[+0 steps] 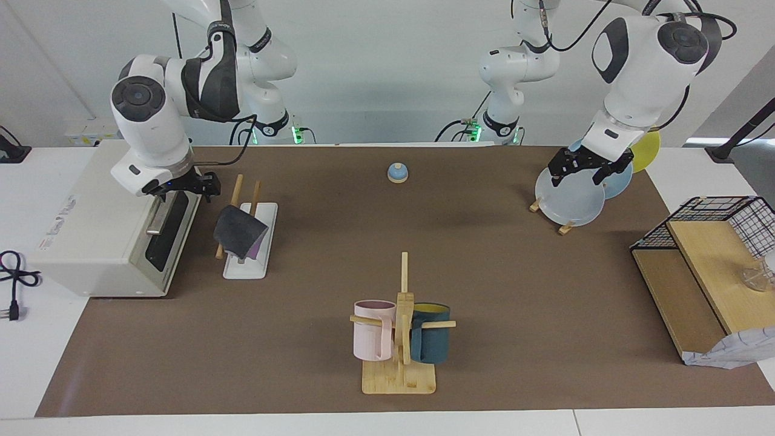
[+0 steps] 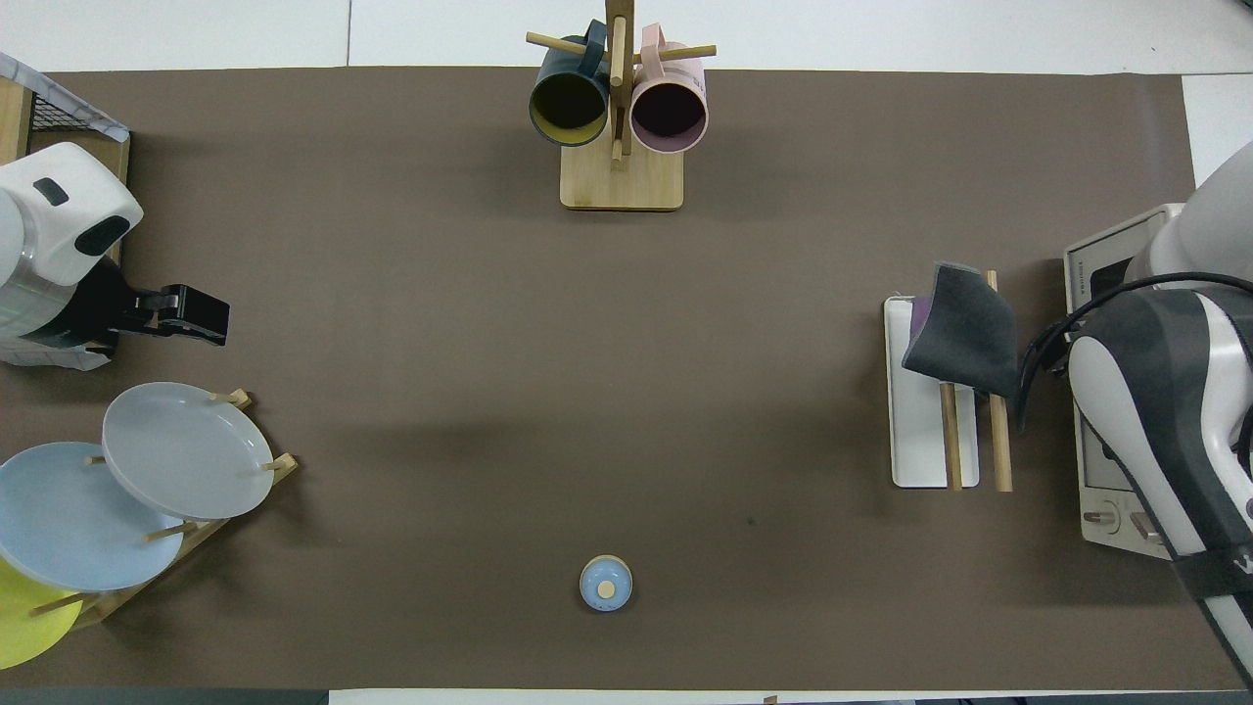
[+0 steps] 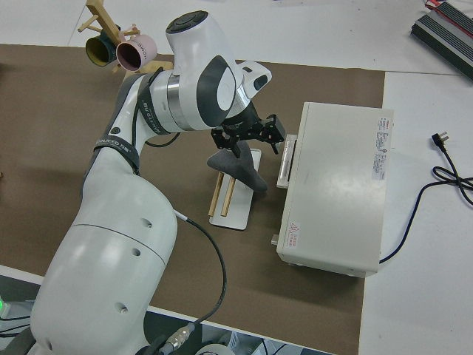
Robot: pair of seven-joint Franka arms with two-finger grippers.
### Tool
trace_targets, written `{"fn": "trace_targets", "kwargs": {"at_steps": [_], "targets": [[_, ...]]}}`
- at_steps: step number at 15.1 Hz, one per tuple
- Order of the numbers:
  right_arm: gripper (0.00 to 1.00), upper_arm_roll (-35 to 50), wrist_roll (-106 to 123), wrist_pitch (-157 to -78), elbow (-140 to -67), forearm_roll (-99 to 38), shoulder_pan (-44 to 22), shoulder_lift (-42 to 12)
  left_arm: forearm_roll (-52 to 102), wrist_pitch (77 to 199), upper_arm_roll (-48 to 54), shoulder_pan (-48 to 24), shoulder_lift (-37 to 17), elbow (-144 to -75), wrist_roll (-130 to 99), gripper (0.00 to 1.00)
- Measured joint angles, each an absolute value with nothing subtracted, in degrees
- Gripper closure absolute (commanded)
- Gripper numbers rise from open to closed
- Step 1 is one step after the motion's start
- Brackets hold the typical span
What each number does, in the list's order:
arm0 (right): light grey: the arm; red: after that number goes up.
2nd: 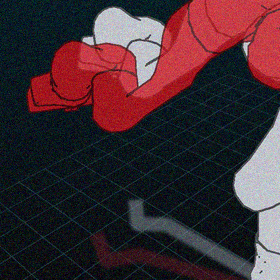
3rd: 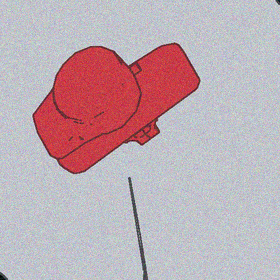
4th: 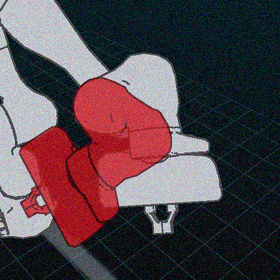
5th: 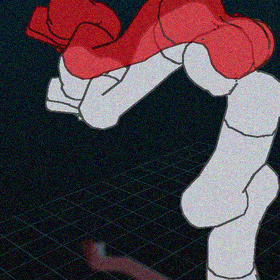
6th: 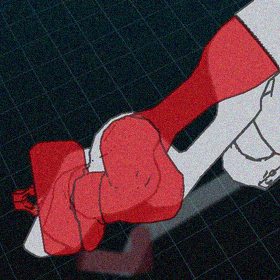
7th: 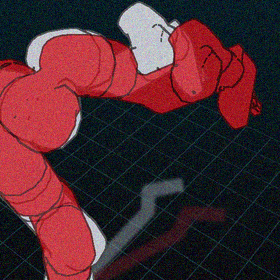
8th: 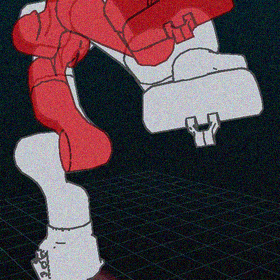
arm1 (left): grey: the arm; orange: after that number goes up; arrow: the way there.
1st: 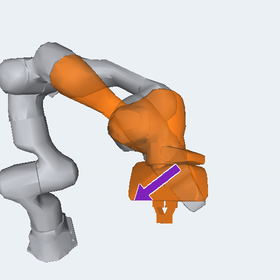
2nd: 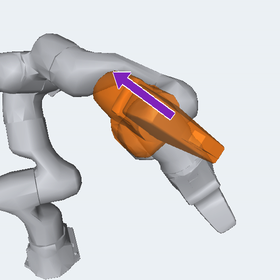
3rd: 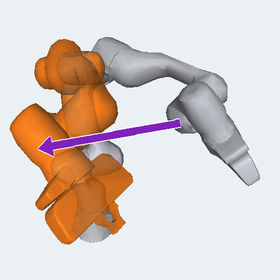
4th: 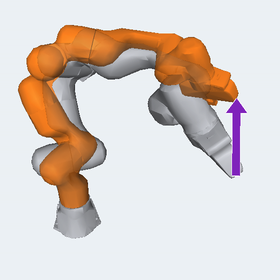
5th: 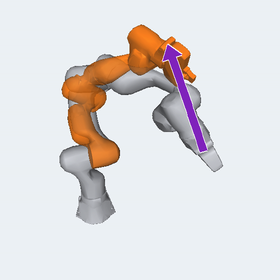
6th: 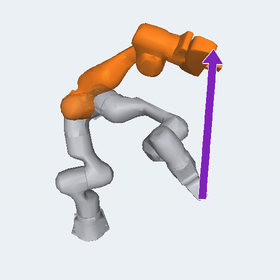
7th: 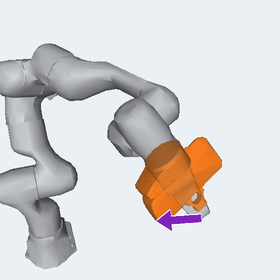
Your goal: Fold towel and hang on rack
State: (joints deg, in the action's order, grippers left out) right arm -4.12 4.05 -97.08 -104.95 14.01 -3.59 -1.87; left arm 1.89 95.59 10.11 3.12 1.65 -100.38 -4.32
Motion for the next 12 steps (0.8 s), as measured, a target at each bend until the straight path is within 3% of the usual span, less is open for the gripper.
{"fn": "trace_targets", "kwargs": {"at_steps": [7,12], "targets": [[0.00,-3.97,4.05,-88.66,-92.87,8.71,-3.96,-1.62,1.62,99.50,10.02,3.05,1.56,-99.90,-4.16,0.00],[0.00,-4.19,4.05,-84.59,-89.03,6.57,-3.87,-1.38,1.50,99.98,10.02,2.94,1.10,-99.90,-3.67,0.00]]}}
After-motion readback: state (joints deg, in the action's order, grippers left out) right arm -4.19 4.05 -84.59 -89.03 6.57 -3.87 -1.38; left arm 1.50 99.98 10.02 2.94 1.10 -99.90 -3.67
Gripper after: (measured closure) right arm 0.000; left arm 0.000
